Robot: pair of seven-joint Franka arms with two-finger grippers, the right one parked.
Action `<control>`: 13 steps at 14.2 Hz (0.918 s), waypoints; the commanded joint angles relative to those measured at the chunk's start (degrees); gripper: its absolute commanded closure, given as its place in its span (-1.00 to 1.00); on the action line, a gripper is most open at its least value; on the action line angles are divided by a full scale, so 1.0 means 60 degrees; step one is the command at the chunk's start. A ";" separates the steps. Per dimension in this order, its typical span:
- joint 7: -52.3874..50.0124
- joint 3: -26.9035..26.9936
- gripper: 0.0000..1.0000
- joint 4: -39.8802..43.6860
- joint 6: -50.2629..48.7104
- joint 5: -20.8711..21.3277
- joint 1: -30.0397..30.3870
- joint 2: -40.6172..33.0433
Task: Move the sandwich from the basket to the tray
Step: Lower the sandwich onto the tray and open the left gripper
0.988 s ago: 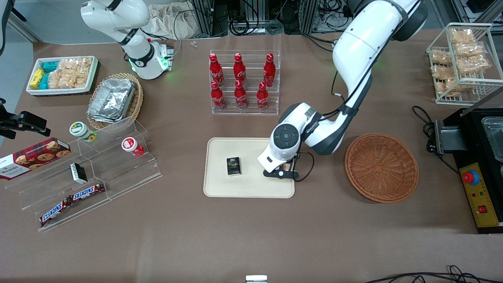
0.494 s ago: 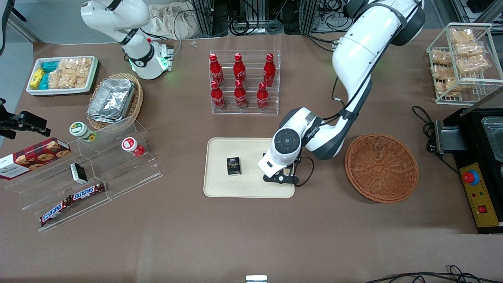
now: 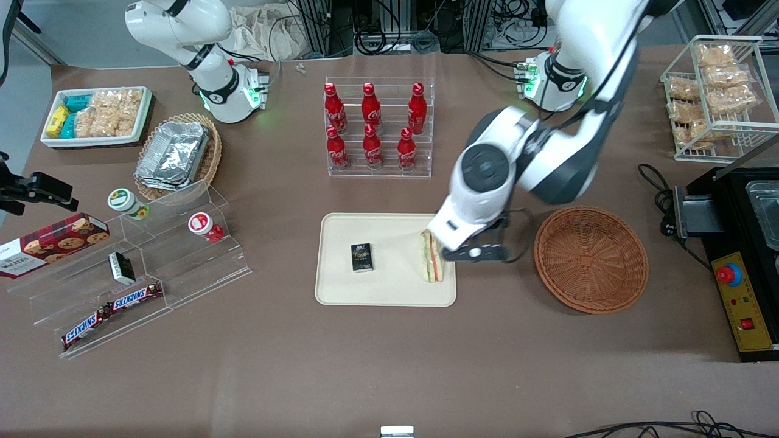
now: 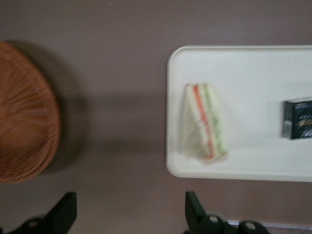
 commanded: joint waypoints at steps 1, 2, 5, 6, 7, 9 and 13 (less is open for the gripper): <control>0.0906 -0.0022 -1.00 -0.2599 0.0184 -0.0248 0.0926 -0.2488; 0.1549 -0.0007 -1.00 -0.2895 0.0111 -0.0262 0.1306 -0.2974; 0.3105 0.0037 -1.00 -0.2389 -0.1013 -0.0729 0.2624 -0.3388; 0.3383 0.0037 -1.00 -0.1964 -0.1525 -0.0963 0.2976 -0.3345; 0.3502 0.0037 -1.00 -0.1525 -0.1907 -0.1052 0.3154 -0.3272; 0.3707 0.0051 -1.00 -0.0733 -0.2290 -0.1068 0.3694 -0.2893; 0.3987 0.0051 -1.00 0.0310 -0.2585 -0.0922 0.4078 -0.2203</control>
